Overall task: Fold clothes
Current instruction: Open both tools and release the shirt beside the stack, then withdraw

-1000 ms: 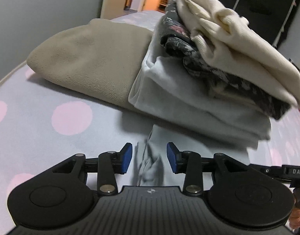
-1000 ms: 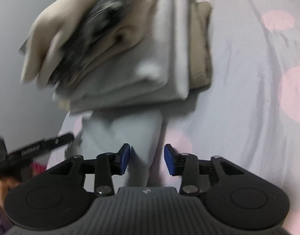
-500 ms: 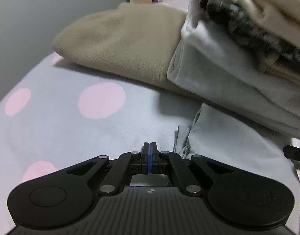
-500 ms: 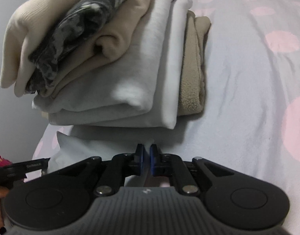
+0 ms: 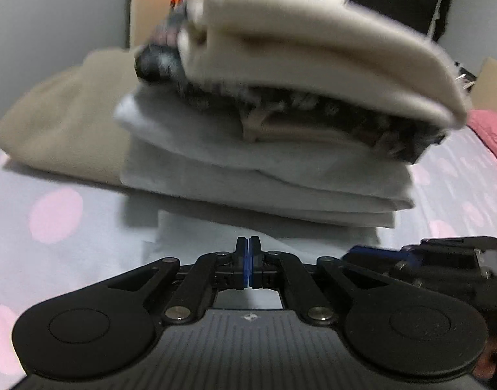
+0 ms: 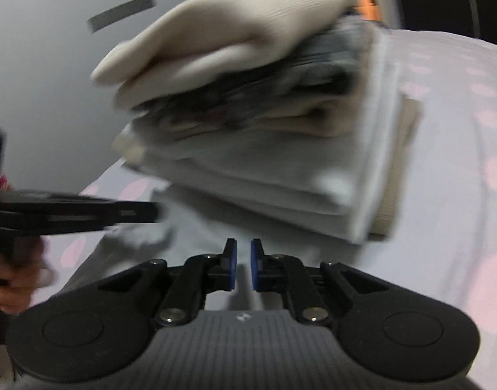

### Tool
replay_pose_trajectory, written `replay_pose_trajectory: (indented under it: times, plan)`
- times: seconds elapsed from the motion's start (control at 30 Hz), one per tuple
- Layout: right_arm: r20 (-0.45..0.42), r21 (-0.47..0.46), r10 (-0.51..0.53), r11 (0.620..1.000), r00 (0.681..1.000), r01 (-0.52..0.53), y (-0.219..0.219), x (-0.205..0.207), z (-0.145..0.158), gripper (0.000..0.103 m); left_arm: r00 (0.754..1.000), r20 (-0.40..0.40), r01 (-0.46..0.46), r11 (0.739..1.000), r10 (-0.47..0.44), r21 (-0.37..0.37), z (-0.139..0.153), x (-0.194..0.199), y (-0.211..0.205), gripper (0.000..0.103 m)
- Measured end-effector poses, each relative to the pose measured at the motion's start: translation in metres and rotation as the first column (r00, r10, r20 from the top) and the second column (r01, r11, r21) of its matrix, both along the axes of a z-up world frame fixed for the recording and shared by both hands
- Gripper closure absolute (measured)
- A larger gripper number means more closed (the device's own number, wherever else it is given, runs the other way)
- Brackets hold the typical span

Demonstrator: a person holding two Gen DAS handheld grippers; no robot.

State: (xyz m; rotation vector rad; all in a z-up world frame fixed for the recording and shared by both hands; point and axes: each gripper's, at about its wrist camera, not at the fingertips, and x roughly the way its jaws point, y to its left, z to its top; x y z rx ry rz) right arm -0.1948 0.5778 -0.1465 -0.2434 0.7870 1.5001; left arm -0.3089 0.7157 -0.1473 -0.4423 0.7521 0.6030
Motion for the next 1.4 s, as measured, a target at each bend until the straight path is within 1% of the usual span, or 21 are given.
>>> replay_pose_trajectory:
  times: [0.1,0.2,0.23,0.27,0.33,0.43,0.5,0.57,0.6,0.73,0.8,0.87,0.93,1.0,1.07,1.13,1.17,1.23,1.3,1.4]
  plan:
    - [0.016,-0.027,0.060,0.998,0.998,-0.060,0.019,-0.013,-0.010,0.093,0.997,-0.036,-0.071,0.997,0.071,-0.009,-0.018,-0.001,0.016,0.103]
    - [0.041,-0.047,0.062,0.997,0.997,-0.060,0.036,-0.017,-0.022,0.095,0.995,-0.032,-0.091,0.995,0.090,-0.029,-0.025,-0.014,0.016,0.103]
    - [0.049,-0.054,0.063,0.997,0.997,-0.060,0.042,-0.019,-0.026,0.095,0.996,-0.033,-0.089,0.996,0.088,-0.030,-0.026,-0.016,0.016,0.103]
    - [0.054,-0.052,0.063,0.997,0.997,-0.061,0.048,-0.018,-0.029,0.098,0.996,-0.039,-0.086,0.996,0.085,-0.022,-0.026,-0.017,0.016,0.103]
    - [0.080,-0.055,0.077,0.996,0.994,-0.073,0.060,-0.022,-0.033,0.098,0.995,-0.047,-0.094,0.996,0.093,-0.008,-0.025,-0.018,0.015,0.103]
    - [0.148,-0.063,0.067,0.996,0.987,-0.059,0.063,-0.022,-0.029,0.099,0.991,-0.051,-0.122,0.993,0.122,-0.006,-0.023,-0.024,0.016,0.103]
    - [0.165,-0.072,0.030,0.997,0.986,-0.018,0.060,-0.018,-0.025,0.098,0.990,-0.063,-0.126,0.992,0.127,0.014,-0.017,-0.030,0.011,0.103]
    - [0.161,-0.058,0.048,0.998,0.986,-0.039,0.042,-0.018,-0.018,0.098,0.989,-0.067,-0.134,0.990,0.136,0.033,-0.008,-0.038,0.005,0.103]
    - [0.159,-0.051,0.058,0.997,0.986,-0.050,0.033,-0.018,-0.015,0.097,0.989,-0.055,-0.132,0.991,0.134,0.033,-0.002,-0.045,0.000,0.103]
    - [0.153,-0.021,0.096,0.995,0.984,-0.093,-0.004,-0.019,-0.001,0.097,0.993,-0.050,-0.108,0.993,0.110,0.044,0.018,-0.072,-0.028,0.103]
    - [0.123,-0.030,0.117,0.993,0.986,-0.114,-0.025,-0.027,0.000,0.097,0.994,-0.049,-0.092,0.995,0.093,0.033,0.023,-0.084,-0.046,0.103]
    - [0.100,-0.039,0.137,0.990,0.986,-0.134,-0.046,-0.039,0.000,0.097,0.994,-0.065,-0.081,0.996,0.083,0.033,0.026,-0.093,-0.060,0.103]
    - [0.113,-0.049,0.161,0.987,0.981,-0.156,-0.069,-0.056,-0.003,0.096,0.989,-0.110,-0.101,0.995,0.102,0.015,0.019,-0.103,-0.073,0.103]
    - [0.112,-0.068,0.162,0.986,0.980,-0.155,-0.086,-0.067,-0.006,0.092,0.976,-0.167,-0.142,0.990,0.138,-0.013,0.008,-0.116,-0.082,0.103]
    - [0.106,-0.095,0.163,0.984,0.981,-0.153,-0.102,-0.073,-0.009,0.092,0.963,-0.210,-0.180,0.983,0.167,-0.045,-0.003,-0.127,-0.084,0.103]
    - [0.099,-0.123,0.164,0.981,0.982,-0.151,-0.118,-0.079,-0.012,0.092,0.956,-0.235,-0.193,0.980,0.177,-0.043,0.000,-0.134,-0.098,0.103]
    - [0.092,-0.139,0.162,0.979,0.983,-0.148,-0.115,-0.094,-0.015,0.092,0.952,-0.246,-0.197,0.979,0.181,-0.043,0.002,-0.137,-0.105,0.103]
    - [0.057,-0.170,0.155,0.975,0.986,-0.143,-0.126,-0.099,-0.014,0.092,0.950,-0.252,-0.201,0.978,0.184,-0.045,0.009,-0.141,-0.121,0.103]
    - [0.036,-0.180,0.138,0.975,0.990,-0.129,-0.140,-0.102,-0.009,0.092,0.947,-0.255,-0.212,0.976,0.194,-0.043,0.018,-0.144,-0.137,0.103]
    - [0.000,-0.175,0.106,0.979,0.994,-0.104,-0.167,-0.103,0.004,0.090,0.952,-0.213,-0.227,0.974,0.219,-0.012,0.041,-0.147,-0.168,0.101]
